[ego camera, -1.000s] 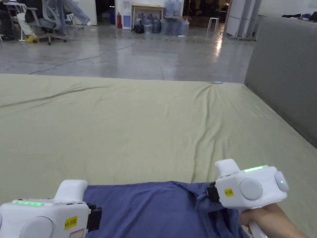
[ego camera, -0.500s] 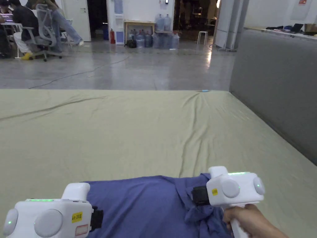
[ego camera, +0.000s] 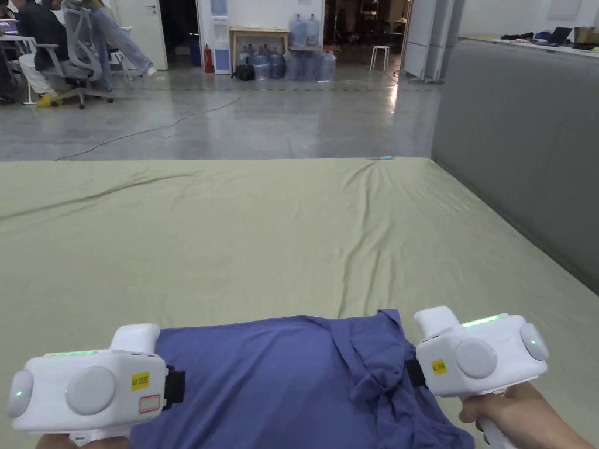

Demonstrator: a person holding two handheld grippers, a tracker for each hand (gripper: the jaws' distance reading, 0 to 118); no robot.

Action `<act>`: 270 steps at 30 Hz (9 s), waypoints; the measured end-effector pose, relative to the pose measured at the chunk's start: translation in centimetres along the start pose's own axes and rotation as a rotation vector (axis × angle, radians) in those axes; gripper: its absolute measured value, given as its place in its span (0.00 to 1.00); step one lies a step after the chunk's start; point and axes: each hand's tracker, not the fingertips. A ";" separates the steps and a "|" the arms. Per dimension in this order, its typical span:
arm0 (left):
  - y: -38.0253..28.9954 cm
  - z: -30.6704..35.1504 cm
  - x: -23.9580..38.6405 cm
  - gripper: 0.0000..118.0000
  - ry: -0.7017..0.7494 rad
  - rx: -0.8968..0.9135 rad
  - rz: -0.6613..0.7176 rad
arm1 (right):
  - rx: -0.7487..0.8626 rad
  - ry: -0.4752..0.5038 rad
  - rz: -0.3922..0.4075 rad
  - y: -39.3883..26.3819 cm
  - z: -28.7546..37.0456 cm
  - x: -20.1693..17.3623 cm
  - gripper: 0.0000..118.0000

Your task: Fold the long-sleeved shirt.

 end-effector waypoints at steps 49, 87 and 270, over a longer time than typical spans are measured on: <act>13.5 -16.4 -8.5 0.00 0.162 -0.207 0.127 | -0.329 0.004 -0.190 17.1 -24.5 7.1 0.06; -11.1 0.8 -4.8 0.00 0.017 -0.432 -0.021 | -0.262 0.101 0.097 -10.0 0.1 1.7 0.06; -5.8 -0.2 -5.0 0.00 -0.341 -0.151 0.219 | -0.097 0.544 -0.223 -4.4 -6.8 -14.0 0.00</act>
